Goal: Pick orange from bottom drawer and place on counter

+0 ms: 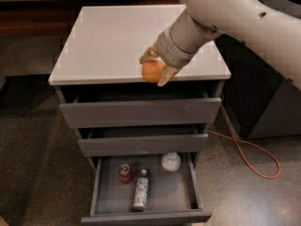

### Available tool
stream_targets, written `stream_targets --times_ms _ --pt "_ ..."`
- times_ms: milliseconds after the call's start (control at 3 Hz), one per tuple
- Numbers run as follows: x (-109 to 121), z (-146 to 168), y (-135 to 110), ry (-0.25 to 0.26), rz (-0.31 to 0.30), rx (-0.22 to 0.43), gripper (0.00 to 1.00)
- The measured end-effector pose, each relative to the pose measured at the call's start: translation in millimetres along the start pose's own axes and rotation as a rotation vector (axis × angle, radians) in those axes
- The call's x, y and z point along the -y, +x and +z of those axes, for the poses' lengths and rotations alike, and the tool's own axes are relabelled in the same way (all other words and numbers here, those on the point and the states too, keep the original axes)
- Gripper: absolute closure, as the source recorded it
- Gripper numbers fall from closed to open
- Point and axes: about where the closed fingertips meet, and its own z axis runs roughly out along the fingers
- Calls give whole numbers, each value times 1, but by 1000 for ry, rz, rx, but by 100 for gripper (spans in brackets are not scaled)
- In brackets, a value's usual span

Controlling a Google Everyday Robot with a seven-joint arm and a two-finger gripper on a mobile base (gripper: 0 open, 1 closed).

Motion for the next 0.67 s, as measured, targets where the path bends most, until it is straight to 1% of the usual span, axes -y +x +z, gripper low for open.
stream_targets --times_ms 333,667 --pt "45 7 24 12 15 21 100" --pt "72 19 44 30 46 38 100"
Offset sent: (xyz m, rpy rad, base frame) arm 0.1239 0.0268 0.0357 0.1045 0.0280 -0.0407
